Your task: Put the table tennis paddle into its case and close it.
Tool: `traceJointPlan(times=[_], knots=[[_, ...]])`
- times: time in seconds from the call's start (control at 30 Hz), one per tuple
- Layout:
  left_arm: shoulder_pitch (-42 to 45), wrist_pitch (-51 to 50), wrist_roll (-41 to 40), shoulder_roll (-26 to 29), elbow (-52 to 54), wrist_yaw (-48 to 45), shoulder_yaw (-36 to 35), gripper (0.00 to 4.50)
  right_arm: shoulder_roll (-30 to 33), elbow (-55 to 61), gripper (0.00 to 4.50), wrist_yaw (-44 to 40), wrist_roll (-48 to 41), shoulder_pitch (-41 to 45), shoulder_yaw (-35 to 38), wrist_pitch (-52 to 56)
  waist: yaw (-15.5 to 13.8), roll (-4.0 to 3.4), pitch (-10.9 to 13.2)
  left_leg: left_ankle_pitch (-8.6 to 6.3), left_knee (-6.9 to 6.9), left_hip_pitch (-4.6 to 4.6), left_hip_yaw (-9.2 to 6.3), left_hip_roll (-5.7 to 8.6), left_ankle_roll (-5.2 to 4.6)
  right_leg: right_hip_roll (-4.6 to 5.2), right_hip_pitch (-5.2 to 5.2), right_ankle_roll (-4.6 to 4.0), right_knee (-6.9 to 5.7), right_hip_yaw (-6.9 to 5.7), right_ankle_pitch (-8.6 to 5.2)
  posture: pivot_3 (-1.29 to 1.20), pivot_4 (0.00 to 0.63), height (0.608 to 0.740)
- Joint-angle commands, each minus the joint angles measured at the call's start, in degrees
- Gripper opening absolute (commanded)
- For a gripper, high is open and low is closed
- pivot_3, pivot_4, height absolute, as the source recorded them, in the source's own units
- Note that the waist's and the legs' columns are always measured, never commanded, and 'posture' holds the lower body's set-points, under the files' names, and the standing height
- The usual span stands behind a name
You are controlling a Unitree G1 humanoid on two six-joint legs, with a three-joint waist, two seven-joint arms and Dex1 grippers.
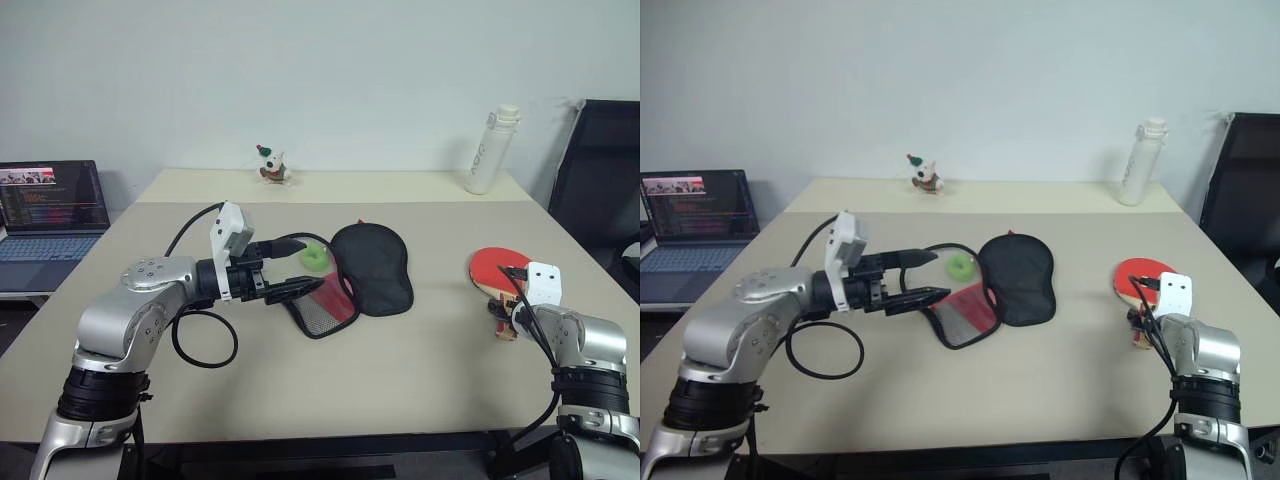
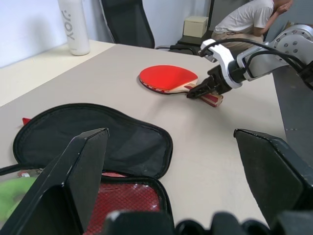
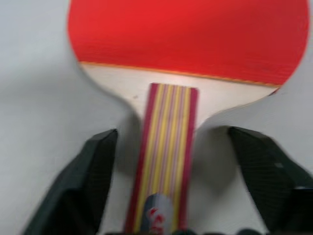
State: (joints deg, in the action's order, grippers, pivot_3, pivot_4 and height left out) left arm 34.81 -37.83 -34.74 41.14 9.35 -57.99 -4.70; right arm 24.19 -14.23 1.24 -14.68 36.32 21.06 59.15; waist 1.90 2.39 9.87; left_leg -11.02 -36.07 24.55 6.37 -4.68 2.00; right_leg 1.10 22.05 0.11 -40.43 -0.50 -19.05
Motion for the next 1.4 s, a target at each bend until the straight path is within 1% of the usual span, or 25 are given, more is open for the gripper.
traceJointPlan(times=[0.03, 0.13, 0.17, 0.3, 0.4, 0.53, 0.7, 0.83, 0.93, 1.17, 1.4], knots=[[-0.14, 1.25, 0.34, 0.76, 0.67, 1.23, -2.12, 4.50, -0.96, -2.48, 2.23, -0.17, 0.59, 0.66, -0.64, -1.56, 0.09, 0.00, 0.00, 0.00, 0.00, -0.02, 0.00, 0.00, 0.00, 0.00, 0.00, 0.00, -0.03, 0.01, 0.00, 0.00, 0.150, 0.740], [-2.17, 1.10, 0.03, 2.12, 0.72, 2.43, -4.67, 4.50, -1.83, -2.90, 1.28, -0.21, 0.29, 1.65, -0.49, -3.10, 0.45, 0.00, 0.00, 0.00, 0.01, -0.07, 0.03, -0.02, 0.00, 0.00, -0.01, 0.00, -0.06, 0.05, 0.00, 0.00, 0.150, 0.740], [-3.27, 0.95, -0.13, 2.58, 0.96, 2.88, -5.65, 4.50, -2.12, -2.89, 1.09, -0.19, 0.03, 2.33, -0.22, -3.64, 0.69, 0.00, 0.00, 0.00, 0.02, -0.09, 0.04, -0.03, 0.00, 0.00, -0.01, 0.00, -0.07, 0.08, 0.00, 0.00, 0.150, 0.740], [-7.58, 0.33, -1.10, 4.08, 2.86, 4.12, -8.81, 4.50, -2.26, -1.78, 1.09, -1.64, -0.93, 5.79, -0.42, -4.76, 1.47, -0.03, 0.02, 0.00, 0.03, -0.11, 0.07, -0.10, 0.00, 0.00, 0.00, 0.00, -0.09, 0.11, 0.00, 0.00, 0.150, 0.740], [-10.99, -0.07, -1.71, 4.89, 4.08, 5.07, -11.29, 4.50, -3.09, 1.06, 1.09, -2.84, -2.11, 9.88, -1.68, -3.52, 1.73, -0.22, 0.14, 0.00, 0.07, -0.10, 0.15, -0.13, 0.01, 0.01, 0.14, 0.00, -0.17, 0.22, 0.00, 0.00, 0.150, 0.740], [-14.41, -0.59, -2.33, 4.94, 5.57, 6.91, -13.44, 4.50, -7.76, 5.79, 1.09, -2.80, -4.16, 15.09, -3.68, 0.11, 1.78, -0.34, 0.21, 0.00, 0.16, -0.07, 0.22, -0.14, 0.02, -0.02, 0.30, -0.05, -0.32, 0.33, -0.04, 0.00, 0.150, 0.740], [-17.00, -0.83, -3.08, 4.12, 7.97, 8.66, -13.56, 4.50, -16.32, 9.30, 1.09, -0.72, -4.85, 15.72, -6.77, 2.91, 1.21, -0.27, 0.17, 0.00, 0.15, 0.03, 0.17, -0.18, 0.02, -0.01, 0.28, -0.02, -0.16, 0.31, -0.06, 0.00, 0.150, 0.740], [-17.78, -0.92, -3.56, 3.57, 8.94, 10.04, -13.34, 4.50, -22.53, 6.29, 1.09, 1.18, -3.53, 15.78, -9.42, -0.39, 0.77, -0.28, 0.17, -0.01, 0.12, 0.21, 0.07, -0.15, 0.02, 0.04, 0.29, -0.03, -0.05, 0.15, -0.06, 0.00, 0.150, 0.740], [-17.87, -1.06, -3.92, 3.46, 9.39, 10.73, -13.08, 4.50, -24.40, 2.02, 1.09, 1.29, -2.11, 16.48, -11.02, -4.46, 0.48, -0.28, 0.17, -0.01, 0.12, 0.23, 0.04, -0.14, 0.01, 0.05, 0.29, -0.03, -0.04, 0.09, -0.06, 0.00, 0.150, 0.740], [-17.89, -1.14, -4.26, 3.63, 9.80, 11.60, -12.89, 4.50, -23.68, -9.00, 1.09, -0.46, 1.45, 18.57, -13.64, -13.39, 0.17, -0.28, 0.18, -0.01, 0.14, 0.25, 0.02, -0.14, 0.01, 0.04, 0.29, -0.03, 0.00, 0.06, -0.06, 0.00, 0.150, 0.740], [-18.10, -1.24, -4.32, 3.46, 10.13, 12.00, -12.91, 4.50, -23.84, -15.40, 1.09, -1.04, 3.22, 20.09, -14.13, -17.76, 0.33, -0.28, 0.18, -0.01, 0.15, 0.25, 0.02, -0.15, 0.01, 0.04, 0.29, -0.03, 0.03, 0.07, -0.06, 0.00, 0.150, 0.740]])
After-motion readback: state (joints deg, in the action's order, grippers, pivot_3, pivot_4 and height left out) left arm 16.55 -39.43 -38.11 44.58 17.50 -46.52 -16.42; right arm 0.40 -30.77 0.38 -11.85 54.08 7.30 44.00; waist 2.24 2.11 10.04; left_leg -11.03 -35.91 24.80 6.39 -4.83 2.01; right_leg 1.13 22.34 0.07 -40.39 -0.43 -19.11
